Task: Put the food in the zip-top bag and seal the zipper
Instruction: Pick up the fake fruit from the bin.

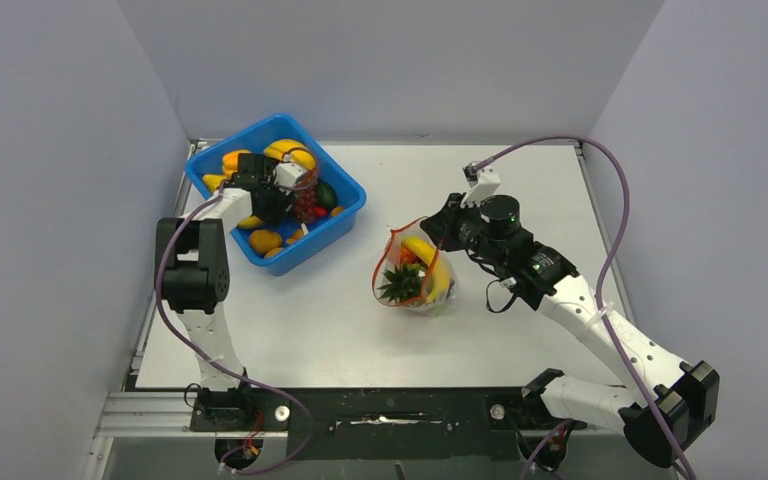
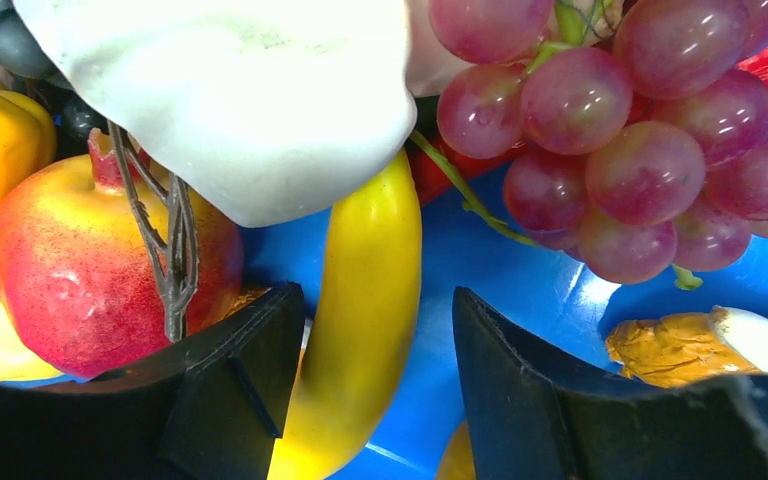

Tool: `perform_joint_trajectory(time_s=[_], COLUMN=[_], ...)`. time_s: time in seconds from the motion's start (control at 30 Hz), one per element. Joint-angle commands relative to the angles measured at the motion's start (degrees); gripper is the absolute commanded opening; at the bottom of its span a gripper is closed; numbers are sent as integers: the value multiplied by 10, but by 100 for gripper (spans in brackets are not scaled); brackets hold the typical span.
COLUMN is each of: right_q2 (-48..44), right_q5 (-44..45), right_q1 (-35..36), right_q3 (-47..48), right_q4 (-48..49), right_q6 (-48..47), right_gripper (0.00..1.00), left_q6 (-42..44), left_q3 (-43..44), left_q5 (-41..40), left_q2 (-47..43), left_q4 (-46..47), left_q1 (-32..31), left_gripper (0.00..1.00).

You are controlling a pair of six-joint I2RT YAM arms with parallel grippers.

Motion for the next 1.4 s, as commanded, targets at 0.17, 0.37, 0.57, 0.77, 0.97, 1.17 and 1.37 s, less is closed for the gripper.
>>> perform_joint_trajectory(time_s=[0.17, 0.37, 0.57, 0.77, 0.97, 1.17, 1.37], right_q2=[-22, -35, -42, -48, -47, -40, -45], right_q5=[-9, -11, -21, -26, -26, -27, -25], right_q1=[-4, -5, -5, -5, -4, -3, 1], right_q3=[22, 9, 6, 6, 0, 0, -7], right_q4=[58, 58, 49, 44, 45, 43, 48], right_q6=[4, 20, 31, 43, 53, 63, 78], right_gripper=[0, 0, 0, 0, 0, 0, 0], left_q6=[14, -13, -55, -96, -137, -221, -361], left_q3=[1, -24, -54, -81, -107, -132, -186], left_q5=[31, 21, 14, 7, 30, 66, 154], left_q2=[-28, -81, -142, -186, -242, -331, -434], left_q4=[5, 3, 14, 8, 18, 78, 181], left_q1=[-10, -24, -35, -38, -45, -66, -70], left_gripper=[39, 31, 27, 26, 25, 24, 24])
